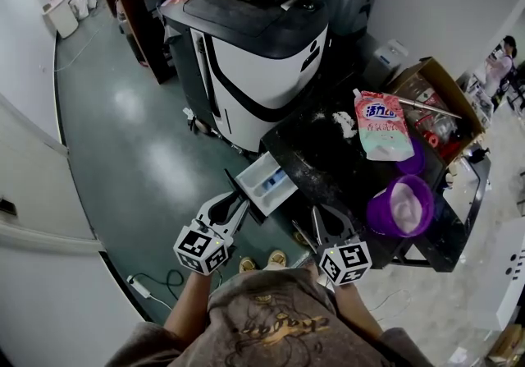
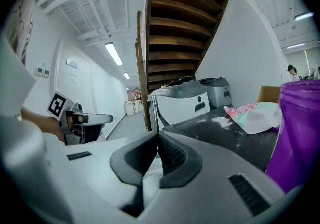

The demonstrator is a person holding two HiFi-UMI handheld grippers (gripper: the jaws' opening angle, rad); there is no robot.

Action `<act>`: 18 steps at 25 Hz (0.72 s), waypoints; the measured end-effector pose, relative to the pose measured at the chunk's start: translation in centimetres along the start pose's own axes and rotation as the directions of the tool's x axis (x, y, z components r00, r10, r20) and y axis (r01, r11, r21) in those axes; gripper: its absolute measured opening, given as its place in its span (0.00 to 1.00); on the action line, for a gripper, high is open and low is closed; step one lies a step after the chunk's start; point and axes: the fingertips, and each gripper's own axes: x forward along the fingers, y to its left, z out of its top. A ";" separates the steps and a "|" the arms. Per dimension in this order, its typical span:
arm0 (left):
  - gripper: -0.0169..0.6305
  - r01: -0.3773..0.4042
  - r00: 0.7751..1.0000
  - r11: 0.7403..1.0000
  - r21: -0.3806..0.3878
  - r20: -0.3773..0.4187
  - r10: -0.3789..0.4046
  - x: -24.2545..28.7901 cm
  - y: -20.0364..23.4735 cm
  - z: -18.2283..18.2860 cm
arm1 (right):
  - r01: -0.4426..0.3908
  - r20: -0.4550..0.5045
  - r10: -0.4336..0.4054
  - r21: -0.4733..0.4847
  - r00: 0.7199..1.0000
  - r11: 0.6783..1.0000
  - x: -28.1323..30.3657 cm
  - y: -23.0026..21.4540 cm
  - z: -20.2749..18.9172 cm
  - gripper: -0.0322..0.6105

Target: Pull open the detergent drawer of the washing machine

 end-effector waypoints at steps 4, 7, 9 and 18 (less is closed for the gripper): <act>0.12 -0.020 1.000 1.000 0.018 -0.009 0.021 0.1 0.2 -0.9 | 0.007 -0.005 -0.007 -0.004 1.000 1.000 -0.1 -0.3 -0.5 0.05; 0.08 -0.031 0.999 0.999 0.034 -0.024 0.032 0.2 0.3 -1.4 | 0.012 -0.009 -0.012 -0.005 1.000 1.000 -0.1 -0.6 -0.9 0.05; 0.07 -0.034 0.999 0.998 0.048 -0.038 0.036 0.4 0.4 -1.8 | 0.014 -0.012 -0.014 -0.005 1.000 1.000 -0.1 -0.7 -1.1 0.05; 0.06 -0.045 0.999 0.998 0.033 -0.027 0.046 0.5 0.5 -1.9 | 0.013 -0.019 -0.013 -0.007 1.000 1.000 0.0 -0.7 -1.5 0.05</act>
